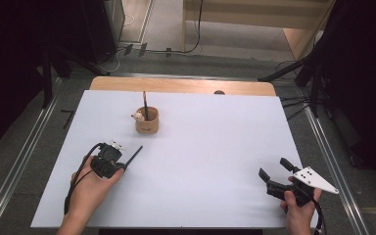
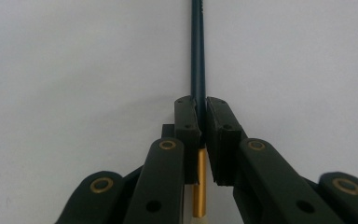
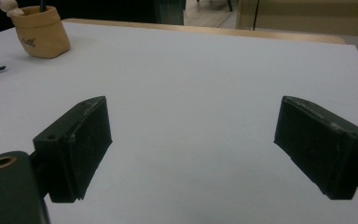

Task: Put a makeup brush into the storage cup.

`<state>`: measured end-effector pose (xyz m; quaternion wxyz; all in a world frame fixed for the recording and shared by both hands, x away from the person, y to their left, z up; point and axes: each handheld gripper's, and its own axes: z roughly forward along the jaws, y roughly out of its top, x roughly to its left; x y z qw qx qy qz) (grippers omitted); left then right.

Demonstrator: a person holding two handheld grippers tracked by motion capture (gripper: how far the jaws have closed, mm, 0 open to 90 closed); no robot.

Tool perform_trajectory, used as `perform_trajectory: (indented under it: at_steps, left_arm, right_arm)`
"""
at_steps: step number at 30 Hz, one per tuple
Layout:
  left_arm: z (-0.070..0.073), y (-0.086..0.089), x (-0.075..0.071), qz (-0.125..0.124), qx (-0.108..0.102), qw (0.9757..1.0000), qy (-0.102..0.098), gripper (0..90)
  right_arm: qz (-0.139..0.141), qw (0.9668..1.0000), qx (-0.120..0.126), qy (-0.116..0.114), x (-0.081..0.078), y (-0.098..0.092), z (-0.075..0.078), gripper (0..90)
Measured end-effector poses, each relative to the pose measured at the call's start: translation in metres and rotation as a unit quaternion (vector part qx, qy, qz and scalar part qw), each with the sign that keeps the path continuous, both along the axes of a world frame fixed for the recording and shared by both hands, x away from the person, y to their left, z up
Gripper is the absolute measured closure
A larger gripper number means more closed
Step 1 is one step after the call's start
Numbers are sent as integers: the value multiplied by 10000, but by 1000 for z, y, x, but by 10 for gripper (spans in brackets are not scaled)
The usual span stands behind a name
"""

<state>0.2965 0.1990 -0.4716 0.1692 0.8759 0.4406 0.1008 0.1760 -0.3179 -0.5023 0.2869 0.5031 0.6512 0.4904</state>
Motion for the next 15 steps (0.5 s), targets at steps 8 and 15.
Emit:
perform_trajectory:
  at_steps: [8,15]
  left_arm:
    - [13,-5,2,-199,-679,9972,-261,843]
    - [23,-22,7,-435,-899,9943,-372,843]
  right_arm:
    - [227,9997,83,19,9,17,12,126]
    - [526,9986,85,60,22,44,22,131]
